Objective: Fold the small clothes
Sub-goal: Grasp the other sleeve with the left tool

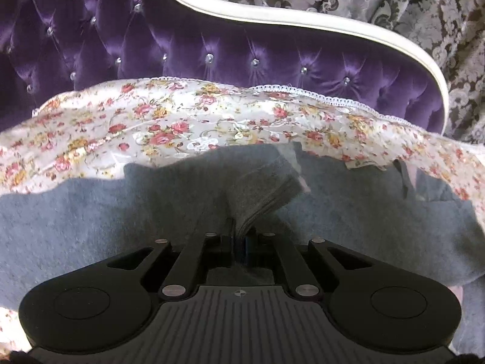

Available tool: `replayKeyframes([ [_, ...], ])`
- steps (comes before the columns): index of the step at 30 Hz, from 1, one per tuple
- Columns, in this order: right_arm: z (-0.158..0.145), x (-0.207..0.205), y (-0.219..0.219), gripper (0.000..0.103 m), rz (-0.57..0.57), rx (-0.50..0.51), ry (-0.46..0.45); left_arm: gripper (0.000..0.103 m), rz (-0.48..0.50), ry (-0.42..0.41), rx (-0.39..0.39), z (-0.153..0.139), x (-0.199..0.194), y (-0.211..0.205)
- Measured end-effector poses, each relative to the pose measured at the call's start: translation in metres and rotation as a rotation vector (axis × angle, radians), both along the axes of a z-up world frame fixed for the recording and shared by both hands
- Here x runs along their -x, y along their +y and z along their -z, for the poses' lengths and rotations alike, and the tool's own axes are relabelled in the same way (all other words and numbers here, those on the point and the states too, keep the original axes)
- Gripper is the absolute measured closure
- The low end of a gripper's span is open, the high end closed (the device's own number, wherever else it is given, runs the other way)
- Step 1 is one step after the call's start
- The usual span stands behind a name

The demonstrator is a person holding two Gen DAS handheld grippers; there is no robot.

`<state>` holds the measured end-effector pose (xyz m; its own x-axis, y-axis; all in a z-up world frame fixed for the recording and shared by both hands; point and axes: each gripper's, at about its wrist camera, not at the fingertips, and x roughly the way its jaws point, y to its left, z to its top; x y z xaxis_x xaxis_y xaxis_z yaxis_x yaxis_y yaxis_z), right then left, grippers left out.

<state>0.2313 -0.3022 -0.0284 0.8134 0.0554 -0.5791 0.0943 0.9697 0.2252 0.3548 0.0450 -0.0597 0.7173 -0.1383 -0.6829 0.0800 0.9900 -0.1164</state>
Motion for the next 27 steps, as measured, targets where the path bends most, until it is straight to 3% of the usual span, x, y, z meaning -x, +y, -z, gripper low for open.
replayKeyframes([
  [2, 0.005, -0.015, -0.01, 0.024, 0.02, -0.017, 0.014, 0.085, -0.02, -0.001, 0.02, 0.0, 0.002, 0.007],
  [4, 0.012, -0.031, -0.02, 0.025, 0.049, -0.033, 0.044, 0.076, -0.04, -0.011, 0.023, 0.0, 0.005, 0.014],
  [13, 0.035, -0.064, -0.028, 0.026, 0.046, -0.111, 0.114, 0.073, -0.065, 0.009, 0.01, 0.003, 0.012, 0.035],
  [15, 0.038, -0.068, -0.026, 0.035, 0.029, -0.126, 0.124, 0.072, -0.055, 0.01, -0.004, 0.005, 0.013, 0.034],
  [17, 0.043, -0.074, -0.023, 0.066, 0.001, -0.14, 0.162, 0.071, -0.048, 0.005, -0.013, 0.005, 0.015, 0.032],
  [19, 0.042, -0.076, -0.02, 0.088, -0.018, -0.107, 0.162, 0.07, -0.039, 0.005, -0.019, 0.004, 0.018, 0.031],
  [22, 0.039, -0.075, -0.026, 0.091, 0.02, -0.045, 0.179, 0.063, -0.025, 0.006, -0.021, 0.004, 0.021, 0.029],
  [25, 0.041, -0.074, -0.034, 0.091, 0.014, -0.054, 0.179, 0.061, -0.017, 0.005, -0.029, 0.005, 0.024, 0.028],
  [27, 0.035, -0.07, -0.033, 0.085, -0.005, -0.039, 0.157, 0.06, -0.017, 0.004, -0.031, 0.004, 0.027, 0.027],
])
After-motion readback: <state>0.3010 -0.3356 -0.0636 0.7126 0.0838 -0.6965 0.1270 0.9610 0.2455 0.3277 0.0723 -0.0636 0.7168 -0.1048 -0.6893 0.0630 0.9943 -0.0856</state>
